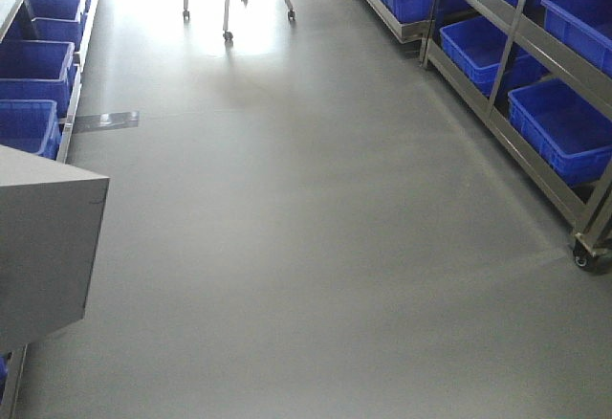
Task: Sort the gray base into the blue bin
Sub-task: 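Drive the base down the aisle between the blue bin shelves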
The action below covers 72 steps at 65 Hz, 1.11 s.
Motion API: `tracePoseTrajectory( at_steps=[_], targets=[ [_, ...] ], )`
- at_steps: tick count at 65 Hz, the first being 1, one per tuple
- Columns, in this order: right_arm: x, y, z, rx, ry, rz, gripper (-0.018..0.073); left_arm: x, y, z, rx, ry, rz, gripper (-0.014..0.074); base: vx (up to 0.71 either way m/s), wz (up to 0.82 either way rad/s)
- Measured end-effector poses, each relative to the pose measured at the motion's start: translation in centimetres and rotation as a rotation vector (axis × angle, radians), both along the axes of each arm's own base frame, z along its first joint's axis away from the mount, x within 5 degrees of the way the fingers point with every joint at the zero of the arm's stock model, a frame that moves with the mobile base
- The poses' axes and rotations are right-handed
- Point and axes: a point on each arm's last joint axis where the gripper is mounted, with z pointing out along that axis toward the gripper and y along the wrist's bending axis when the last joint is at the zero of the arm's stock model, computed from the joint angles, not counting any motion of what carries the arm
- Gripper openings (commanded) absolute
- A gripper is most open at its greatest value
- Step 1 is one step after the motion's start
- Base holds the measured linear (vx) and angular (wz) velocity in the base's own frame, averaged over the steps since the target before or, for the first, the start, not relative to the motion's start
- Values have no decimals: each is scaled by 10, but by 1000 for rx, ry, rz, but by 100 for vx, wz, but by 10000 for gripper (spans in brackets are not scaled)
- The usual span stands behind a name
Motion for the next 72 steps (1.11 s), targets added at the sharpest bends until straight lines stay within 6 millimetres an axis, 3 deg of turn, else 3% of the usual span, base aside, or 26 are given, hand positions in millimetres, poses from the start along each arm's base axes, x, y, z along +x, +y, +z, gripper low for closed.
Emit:
tracePoseTrajectory(
  at_steps=[72],
  targets=[
    [0,0,0,0,0,0,-5,0,0,0,0,0,0,2,38,8]
  ],
)
